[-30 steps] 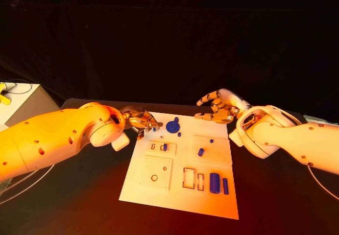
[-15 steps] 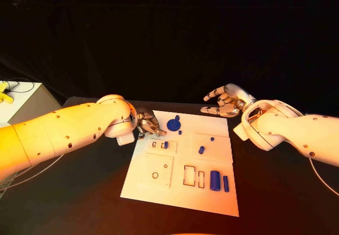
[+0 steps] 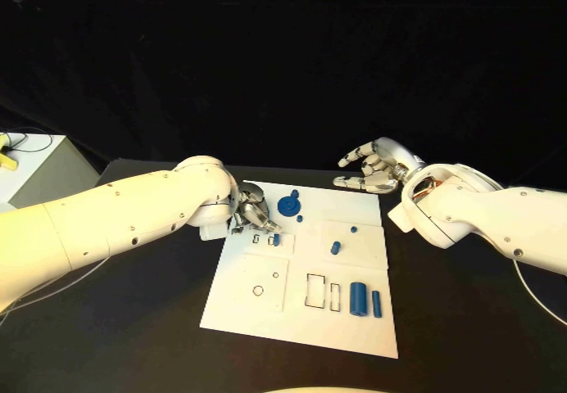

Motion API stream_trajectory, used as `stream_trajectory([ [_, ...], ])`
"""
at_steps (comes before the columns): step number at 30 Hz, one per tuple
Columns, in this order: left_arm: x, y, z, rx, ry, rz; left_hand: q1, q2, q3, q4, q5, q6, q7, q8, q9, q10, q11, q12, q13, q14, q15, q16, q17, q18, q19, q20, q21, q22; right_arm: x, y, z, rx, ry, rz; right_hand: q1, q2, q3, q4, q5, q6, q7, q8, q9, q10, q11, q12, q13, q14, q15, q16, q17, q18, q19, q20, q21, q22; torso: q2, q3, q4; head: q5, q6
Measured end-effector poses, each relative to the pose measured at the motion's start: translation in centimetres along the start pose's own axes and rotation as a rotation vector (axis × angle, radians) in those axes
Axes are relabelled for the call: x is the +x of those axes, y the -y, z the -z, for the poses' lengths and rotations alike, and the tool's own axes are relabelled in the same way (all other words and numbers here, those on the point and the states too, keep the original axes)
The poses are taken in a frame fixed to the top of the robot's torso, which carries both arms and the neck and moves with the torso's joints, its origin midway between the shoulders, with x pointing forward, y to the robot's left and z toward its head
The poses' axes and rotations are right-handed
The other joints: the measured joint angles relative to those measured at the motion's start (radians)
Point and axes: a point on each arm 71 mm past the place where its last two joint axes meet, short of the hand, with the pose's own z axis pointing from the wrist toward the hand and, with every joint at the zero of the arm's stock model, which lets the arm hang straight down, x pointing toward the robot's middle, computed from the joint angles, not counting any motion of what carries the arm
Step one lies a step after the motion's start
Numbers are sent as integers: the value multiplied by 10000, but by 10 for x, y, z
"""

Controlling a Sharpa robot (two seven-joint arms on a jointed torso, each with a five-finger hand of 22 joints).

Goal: Assemble the parts on the task board

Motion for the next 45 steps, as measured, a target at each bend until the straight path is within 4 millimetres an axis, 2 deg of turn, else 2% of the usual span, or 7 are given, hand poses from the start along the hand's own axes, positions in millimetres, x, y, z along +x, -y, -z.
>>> stream_trajectory([
  [2,1,1,-1,-29,-82,-106,0,0,-1,1,0,0,0,0,0,0,0,0,0,0,0,0,0,0,0,0,0,5,0,0,0,6,-6,-3,0,0,0,0,0,0,0,0,0,0,0,0,0,0,0,0,0,153,0,0,0,0,1,-6,2,-10,-8],
  [21,7,10,-3,0,-462,-520,-40,40,0,1,0,0,0,-1,27,-17,18,0,-19,0,1,0,-2,0,0,0,-1,37,3,-1,-3,23,-104,1,0,0,0,0,39,0,-1,0,-9,1,-1,0,-3,0,0,0,0,155,0,0,0,-3,3,-14,26,-39,-68],
  [30,9,12,-5,11,-595,-612,-40,40,0,1,0,0,0,-45,61,-31,32,0,-32,0,2,-1,-2,1,0,0,35,37,4,-2,-3,21,-152,10,0,0,0,0,39,0,-1,-48,-8,1,-1,0,-3,0,0,0,0,155,0,0,0,-4,16,-19,14,-40,-91],
  [45,10,12,-6,-11,-637,-618,81,160,88,-28,0,1,0,-45,121,-31,32,0,-44,0,2,-1,-3,1,-1,0,35,35,5,-3,-4,8,-211,30,0,0,0,0,39,0,-1,-48,-8,1,-1,0,-6,0,0,0,0,155,0,-1,0,-5,17,-4,26,-80,-128],
])
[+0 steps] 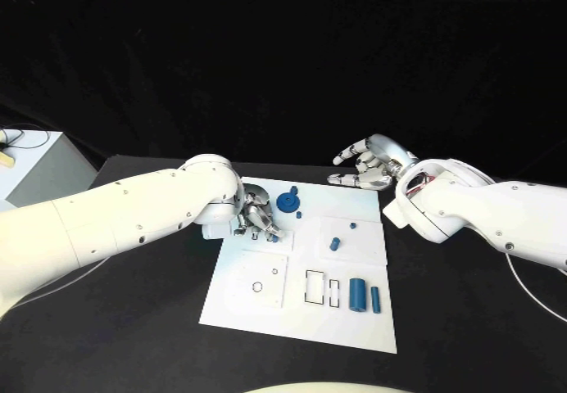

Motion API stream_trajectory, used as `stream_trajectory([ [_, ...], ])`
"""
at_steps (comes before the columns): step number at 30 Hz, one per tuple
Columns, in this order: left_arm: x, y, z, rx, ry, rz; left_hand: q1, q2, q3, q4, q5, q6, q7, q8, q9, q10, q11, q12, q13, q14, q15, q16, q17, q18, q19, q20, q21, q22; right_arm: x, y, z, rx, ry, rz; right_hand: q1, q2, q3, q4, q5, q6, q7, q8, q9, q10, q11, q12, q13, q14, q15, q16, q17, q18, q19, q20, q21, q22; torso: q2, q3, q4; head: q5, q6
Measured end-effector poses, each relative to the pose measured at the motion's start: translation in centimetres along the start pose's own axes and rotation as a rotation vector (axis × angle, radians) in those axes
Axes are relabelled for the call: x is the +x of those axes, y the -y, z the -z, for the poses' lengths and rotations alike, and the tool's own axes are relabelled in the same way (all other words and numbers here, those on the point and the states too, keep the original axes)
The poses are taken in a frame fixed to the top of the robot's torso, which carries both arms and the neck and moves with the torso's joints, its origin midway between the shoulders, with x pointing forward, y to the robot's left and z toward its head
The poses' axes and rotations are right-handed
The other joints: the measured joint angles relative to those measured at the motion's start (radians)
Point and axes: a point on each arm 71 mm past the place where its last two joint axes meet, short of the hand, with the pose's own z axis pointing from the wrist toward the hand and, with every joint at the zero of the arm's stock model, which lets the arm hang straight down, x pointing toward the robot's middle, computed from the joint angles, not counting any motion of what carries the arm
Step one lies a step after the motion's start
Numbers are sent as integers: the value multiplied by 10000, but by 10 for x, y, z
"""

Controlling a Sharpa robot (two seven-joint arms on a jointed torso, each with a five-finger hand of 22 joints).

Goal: Assemble the parts on the task board

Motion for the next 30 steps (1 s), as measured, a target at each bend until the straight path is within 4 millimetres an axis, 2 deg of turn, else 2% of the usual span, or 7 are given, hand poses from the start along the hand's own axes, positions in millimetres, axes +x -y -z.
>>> stream_trajectory([
  [4,1,1,-1,13,-44,-17,68,68,69,-14,0,0,0,0,37,-22,-23,0,0,0,0,0,0,0,0,0,0,0,1,0,0,-1,-15,5,0,0,0,0,42,0,0,0,0,0,0,0,0,0,0,0,0,0,0,0,0,0,6,2,-1,6,-14],
  [7,1,1,-1,11,-72,-18,216,215,213,-43,0,-36,-36,0,88,-36,-37,0,0,0,0,0,0,0,0,0,40,12,1,0,0,0,-26,8,0,0,6,-6,41,0,0,0,0,0,0,0,0,0,0,0,0,0,0,0,0,7,8,2,-7,6,-28],
  [16,1,1,-1,24,-136,8,525,247,470,-83,0,-36,-36,-37,191,-36,-37,0,-7,0,0,0,-1,0,0,0,77,34,1,0,0,9,-47,18,0,0,28,-28,41,0,0,0,1,0,0,0,-1,0,0,0,0,0,0,0,0,7,7,4,-12,-24,-57],
  [19,2,1,-1,30,-150,20,689,333,664,-81,-1,-36,-36,-37,245,-36,-36,0,-3,0,0,0,-1,1,-24,-24,77,48,1,0,-1,11,-54,21,-30,30,28,-28,41,0,0,0,1,0,0,0,-1,0,0,0,0,0,0,0,0,7,6,4,-7,-28,-62],
  [24,2,1,-1,73,-176,74,1065,338,1196,-188,-28,-72,-70,-92,340,-36,-35,0,-3,3,-3,0,-1,0,-40,-39,116,67,2,0,-1,12,-68,25,-41,41,28,-28,41,0,0,0,1,0,0,0,-2,0,0,0,0,0,0,0,0,6,2,3,-7,-30,-69],
  [27,2,1,0,112,-205,142,1246,261,1710,-351,-64,-108,-34,-135,420,-37,-33,0,-3,37,-36,0,-1,0,-40,-39,193,101,2,0,-1,22,-77,29,-41,41,28,-28,41,0,0,0,1,0,0,0,-2,0,0,0,0,0,0,0,0,6,2,2,-9,-35,-70],
  [30,4,0,0,152,-256,233,1396,191,1916,-240,-67,-144,-67,-56,426,-12,-56,-33,-4,37,-36,0,-1,-1,-40,-39,229,144,2,1,-1,35,-93,32,-41,41,28,-28,41,0,0,0,1,1,0,0,-2,0,0,0,0,0,0,0,0,5,1,2,-12,-36,-66],
])
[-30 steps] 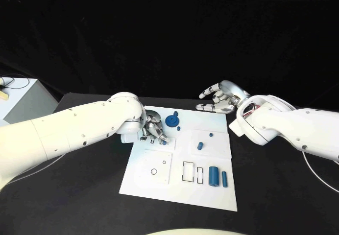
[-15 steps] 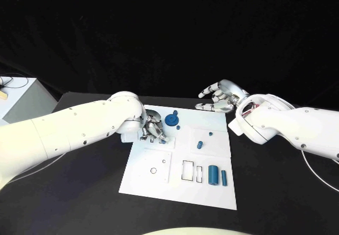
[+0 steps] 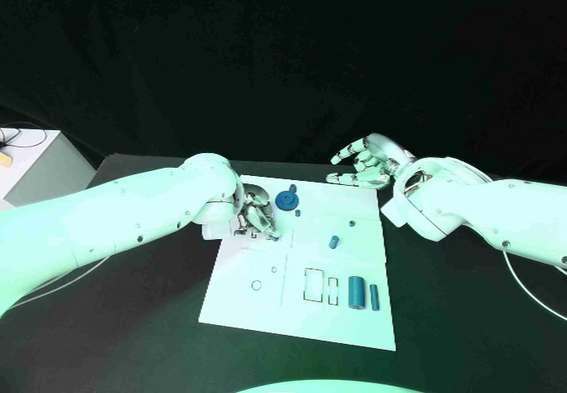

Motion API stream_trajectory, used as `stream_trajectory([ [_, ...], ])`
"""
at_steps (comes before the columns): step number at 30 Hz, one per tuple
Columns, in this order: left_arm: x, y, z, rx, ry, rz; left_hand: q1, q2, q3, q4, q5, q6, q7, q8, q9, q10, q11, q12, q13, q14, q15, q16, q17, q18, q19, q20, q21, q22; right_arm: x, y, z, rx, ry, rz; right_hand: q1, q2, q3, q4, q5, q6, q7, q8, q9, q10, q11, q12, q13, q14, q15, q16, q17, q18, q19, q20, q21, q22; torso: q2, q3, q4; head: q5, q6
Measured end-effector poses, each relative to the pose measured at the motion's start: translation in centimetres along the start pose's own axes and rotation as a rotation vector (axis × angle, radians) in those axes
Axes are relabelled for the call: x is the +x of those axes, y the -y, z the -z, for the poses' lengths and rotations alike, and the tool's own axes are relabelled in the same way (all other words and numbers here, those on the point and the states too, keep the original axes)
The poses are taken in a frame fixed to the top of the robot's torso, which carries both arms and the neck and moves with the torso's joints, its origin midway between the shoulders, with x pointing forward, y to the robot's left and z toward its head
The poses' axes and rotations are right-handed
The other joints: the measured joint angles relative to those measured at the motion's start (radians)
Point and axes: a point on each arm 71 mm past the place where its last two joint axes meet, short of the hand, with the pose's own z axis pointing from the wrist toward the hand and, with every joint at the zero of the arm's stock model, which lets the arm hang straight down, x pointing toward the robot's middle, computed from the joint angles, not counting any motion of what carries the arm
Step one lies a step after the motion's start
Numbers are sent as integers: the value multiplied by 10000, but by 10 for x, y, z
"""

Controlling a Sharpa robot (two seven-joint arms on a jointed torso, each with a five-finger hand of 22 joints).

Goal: Assemble the parts on the task board

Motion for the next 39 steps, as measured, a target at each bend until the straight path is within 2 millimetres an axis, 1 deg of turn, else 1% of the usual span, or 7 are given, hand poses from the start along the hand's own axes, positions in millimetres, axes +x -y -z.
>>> stream_trajectory([
  [6,2,-3,3,57,30,156,110,-164,463,462,124,-140,-7,589,0,-25,-57,-211,-293,-6,-76,0,0,1,-72,-73,18,-40,1,1,0,20,-34,6,0,0,0,0,0,0,0,0,0,0,0,0,0,0,0,0,0,0,0,0,0,-1,-5,-1,-1,-17,18],
  [13,3,-7,7,91,188,305,-205,-472,662,479,241,-103,-44,743,9,122,-169,-154,-156,-3,-74,0,0,2,-72,-72,119,11,1,2,0,50,-55,16,0,0,29,29,0,0,0,0,0,0,0,0,8,0,0,0,0,0,0,0,0,-2,-12,0,12,-25,35],
  [15,2,-8,9,99,260,353,-345,-485,691,507,307,-70,-76,756,1112,236,-161,-132,-89,-31,-101,0,-1,1,-71,-72,160,61,1,2,1,60,-65,18,0,0,29,29,0,0,0,0,0,0,0,0,8,0,0,0,0,0,0,0,0,-3,-12,1,12,-25,40],
  [16,2,-8,9,107,291,369,-392,-520,691,507,391,-68,-79,756,1357,255,-180,-82,-50,-15,-128,0,0,2,-52,-91,199,104,1,2,1,64,-69,19,0,0,29,28,0,0,0,0,0,0,0,0,8,0,0,0,0,0,0,0,0,-2,-12,1,12,-19,43],
  [19,2,-9,11,115,388,390,-601,-605,691,505,828,2,-146,820,1599,447,-199,22,90,1,-144,0,7,1,19,-161,258,207,1,3,1,76,-79,20,0,0,28,28,0,0,0,0,0,0,0,0,7,0,0,0,0,0,0,0,0,-3,-11,0,12,-12,51],
  [28,-1,-14,14,7,750,331,-925,-747,633,445,1681,202,-270,836,1806,860,-304,251,498,0,-216,69,7,0,260,-211,537,593,2,5,1,122,-118,22,0,0,28,29,0,0,0,0,0,0,0,0,6,0,0,0,0,0,0,0,0,-4,5,7,12,5,57],
  [39,-1,-10,12,-39,936,91,-926,-748,605,416,1789,238,-303,835,1823,897,-317,267,551,-36,-251,117,6,1,326,-211,585,685,3,6,1,157,-156,24,0,-1,28,29,59,0,0,0,1,0,0,0,4,0,0,0,0,0,0,0,-55,-5,17,0,12,23,18],
])
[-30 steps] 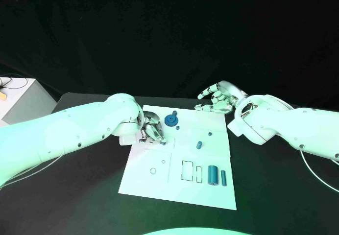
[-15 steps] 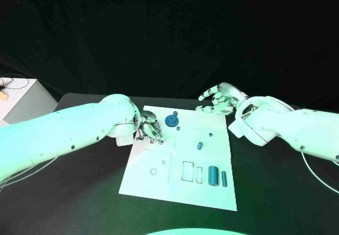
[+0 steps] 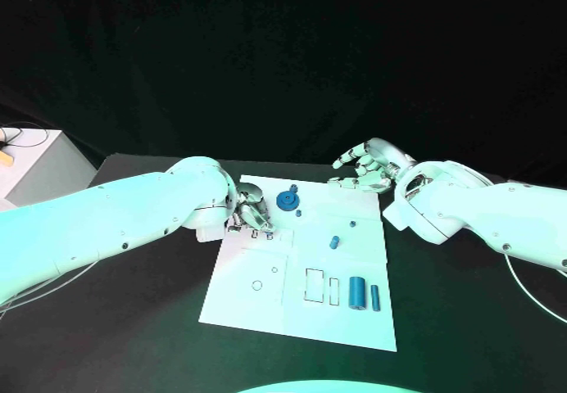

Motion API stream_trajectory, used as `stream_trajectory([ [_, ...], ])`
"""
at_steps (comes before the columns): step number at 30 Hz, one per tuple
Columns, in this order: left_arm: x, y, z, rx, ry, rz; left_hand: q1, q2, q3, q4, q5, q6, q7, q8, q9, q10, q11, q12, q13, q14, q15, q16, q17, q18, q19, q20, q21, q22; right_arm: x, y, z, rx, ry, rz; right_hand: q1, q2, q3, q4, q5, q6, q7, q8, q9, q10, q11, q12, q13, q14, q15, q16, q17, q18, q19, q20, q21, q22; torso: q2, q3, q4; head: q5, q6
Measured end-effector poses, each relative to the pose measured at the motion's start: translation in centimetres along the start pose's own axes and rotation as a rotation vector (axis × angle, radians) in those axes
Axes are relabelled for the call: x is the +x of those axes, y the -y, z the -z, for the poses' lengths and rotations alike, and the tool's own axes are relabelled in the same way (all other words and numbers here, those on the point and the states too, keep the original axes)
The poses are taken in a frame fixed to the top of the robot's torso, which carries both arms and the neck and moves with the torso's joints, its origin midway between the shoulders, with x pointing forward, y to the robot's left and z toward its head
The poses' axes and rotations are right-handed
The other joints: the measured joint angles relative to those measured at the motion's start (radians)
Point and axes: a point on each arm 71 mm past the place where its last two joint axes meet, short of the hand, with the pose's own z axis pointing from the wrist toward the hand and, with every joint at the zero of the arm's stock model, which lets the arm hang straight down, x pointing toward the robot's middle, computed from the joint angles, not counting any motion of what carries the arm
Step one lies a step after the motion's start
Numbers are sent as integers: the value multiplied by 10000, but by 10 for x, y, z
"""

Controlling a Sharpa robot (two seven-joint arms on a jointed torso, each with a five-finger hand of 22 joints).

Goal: Assemble the parts on the task board

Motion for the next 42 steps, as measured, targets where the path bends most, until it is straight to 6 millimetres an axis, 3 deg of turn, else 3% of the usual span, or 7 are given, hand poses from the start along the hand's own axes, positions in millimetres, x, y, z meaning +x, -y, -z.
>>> stream_trajectory([
  [17,1,4,-5,-58,53,-261,-40,-40,1,-1,0,1,2,-1,0,-1,1,0,-91,0,0,0,-2,0,36,-36,0,39,1,0,0,15,-41,0,0,0,0,0,0,0,0,0,0,0,0,0,-2,0,0,0,0,0,0,0,0,7,4,-3,-8,18,-72],
  [18,1,4,-5,-63,55,-268,-40,-40,65,-65,-1,0,2,-1,0,-1,1,0,-100,0,1,0,-2,0,36,-36,0,39,1,0,0,17,-41,1,0,0,0,0,0,0,0,0,0,0,0,0,-2,0,0,0,0,0,0,0,0,7,4,-2,-11,19,-74],
  [19,1,4,-5,-68,57,-274,-111,-110,553,-552,-16,1,4,-28,-7,-1,3,0,-100,0,1,0,-2,1,36,-36,-1,39,1,0,0,19,-41,1,0,0,0,0,0,0,0,0,0,0,0,0,-2,0,0,0,0,0,0,0,0,7,4,-2,-11,19,-76],
  [33,2,3,-5,-100,-92,-413,-141,-139,526,-580,36,-13,22,-54,-2,-1,5,0,-150,36,-35,-1,-3,1,36,-36,-1,37,1,1,0,30,-59,4,-41,42,0,0,-1,0,0,0,0,0,0,0,-3,0,0,0,0,0,0,0,0,5,2,-1,0,10,-134],
  [35,3,3,-5,-104,-123,-434,-139,-137,526,-580,36,-3,33,-56,1,-2,5,0,-170,36,-35,-1,-3,-163,35,-36,-1,49,1,1,0,31,-61,4,-41,42,0,0,-1,0,0,0,0,0,0,0,-3,0,0,0,0,1,0,0,0,5,2,-2,0,12,-140],
  [42,3,2,-5,-119,-242,-511,-125,-124,526,-580,36,-3,35,-62,8,-1,5,0,-170,36,-35,-1,-3,-158,35,-36,38,63,1,1,0,37,-68,5,-41,41,0,0,-1,0,0,0,0,0,0,0,-4,0,0,0,8,0,0,0,0,3,1,-6,1,16,-174],
])
